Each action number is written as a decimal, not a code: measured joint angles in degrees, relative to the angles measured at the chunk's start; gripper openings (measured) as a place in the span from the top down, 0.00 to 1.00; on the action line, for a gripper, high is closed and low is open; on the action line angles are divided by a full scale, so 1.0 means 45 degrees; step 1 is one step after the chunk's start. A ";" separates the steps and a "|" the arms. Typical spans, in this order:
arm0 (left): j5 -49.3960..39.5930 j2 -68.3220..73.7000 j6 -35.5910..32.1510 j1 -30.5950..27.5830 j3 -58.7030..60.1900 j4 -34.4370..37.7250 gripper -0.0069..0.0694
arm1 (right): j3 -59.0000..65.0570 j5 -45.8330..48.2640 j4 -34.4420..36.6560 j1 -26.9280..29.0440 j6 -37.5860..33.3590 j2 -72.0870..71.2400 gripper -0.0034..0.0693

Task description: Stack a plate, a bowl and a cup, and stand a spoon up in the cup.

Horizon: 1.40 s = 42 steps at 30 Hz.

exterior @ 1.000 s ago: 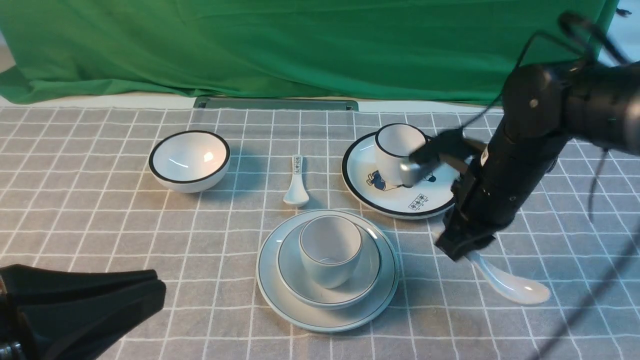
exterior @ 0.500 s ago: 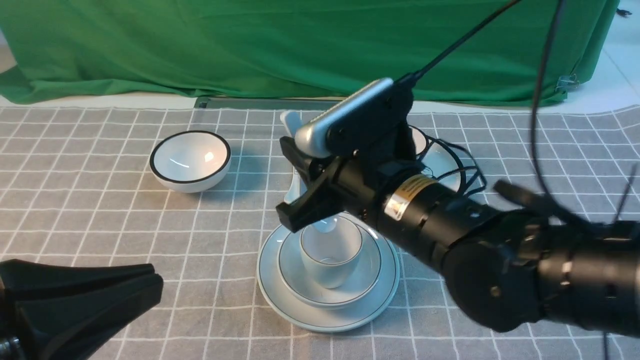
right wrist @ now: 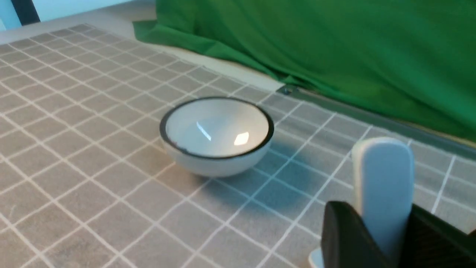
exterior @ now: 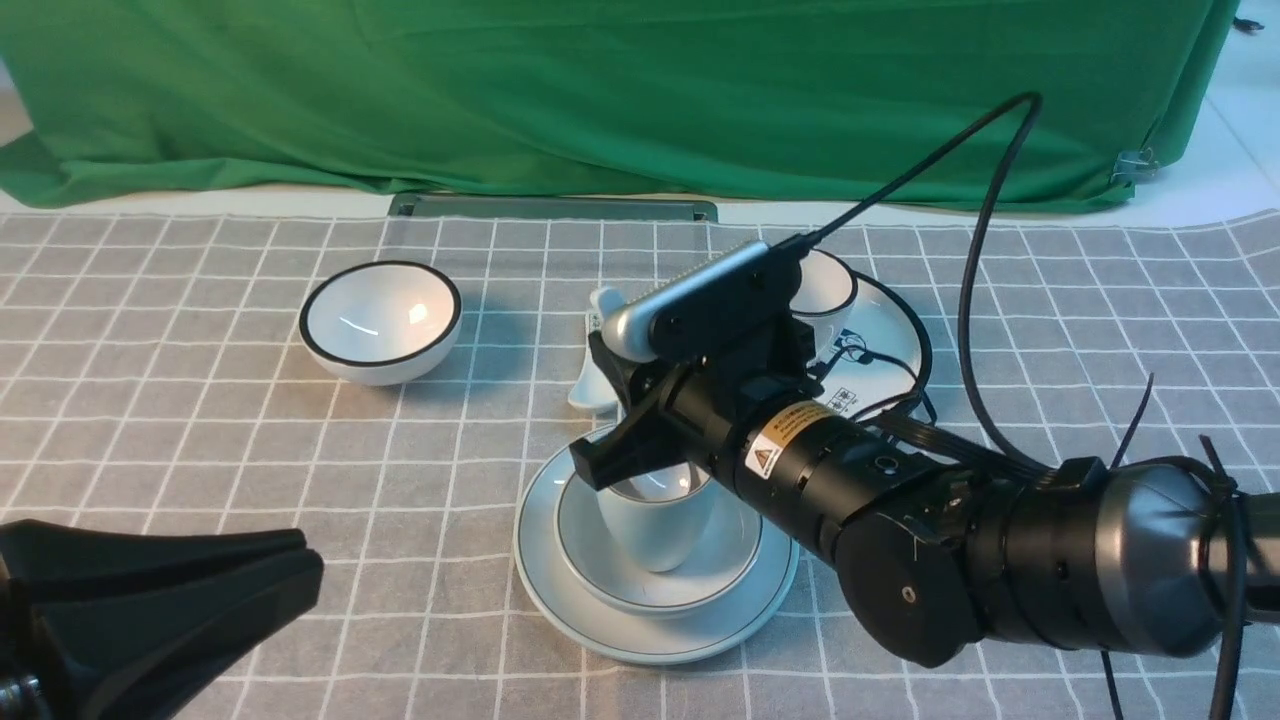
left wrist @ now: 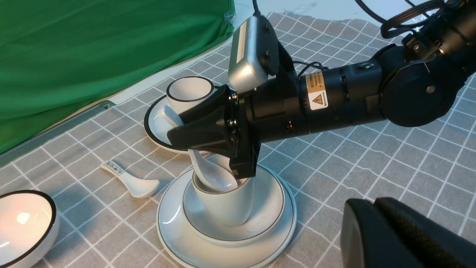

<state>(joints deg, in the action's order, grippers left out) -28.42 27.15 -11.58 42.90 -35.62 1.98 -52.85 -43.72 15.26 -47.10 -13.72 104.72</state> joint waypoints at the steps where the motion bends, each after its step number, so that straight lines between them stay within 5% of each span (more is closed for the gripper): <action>1: 0.0000 0.0000 0.0000 0.0000 0.0000 0.0000 0.90 | 0.0000 0.0101 0.0000 0.0000 0.0000 0.0000 0.66; 7: 0.0000 0.0000 0.0000 0.0000 0.0000 0.0000 0.90 | 0.0000 0.0861 0.0000 0.0000 0.0072 -0.0026 0.49; 18: -0.0025 -0.0084 0.0334 0.0000 0.0010 -0.0606 0.90 | 0.0000 0.4449 -0.0028 0.0000 -0.0195 -0.3175 0.47; 22: 0.0380 -0.0688 0.0571 0.0000 0.0579 -0.0606 0.90 | 0.0025 0.7699 -0.0028 0.0000 -0.0411 -0.5574 0.59; 26: 0.3188 -0.2337 0.0670 0.0000 0.2864 -0.0606 0.90 | 0.0894 1.0984 -0.0042 0.0000 -0.0125 -0.8345 0.87; 32: 0.7495 -0.3392 0.0698 0.0000 0.5710 -0.0606 0.90 | 0.2908 1.2335 -0.0042 0.0000 0.1314 -1.0862 0.92; 42: 0.8058 -0.3421 0.0698 0.0000 0.7951 -0.0606 0.90 | 0.3918 1.2365 -0.0090 0.0000 0.1904 -1.1946 0.92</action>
<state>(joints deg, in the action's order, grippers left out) 7.84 11.75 -8.44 42.90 0.16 -0.75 -35.22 11.92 14.86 -47.10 -5.15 50.97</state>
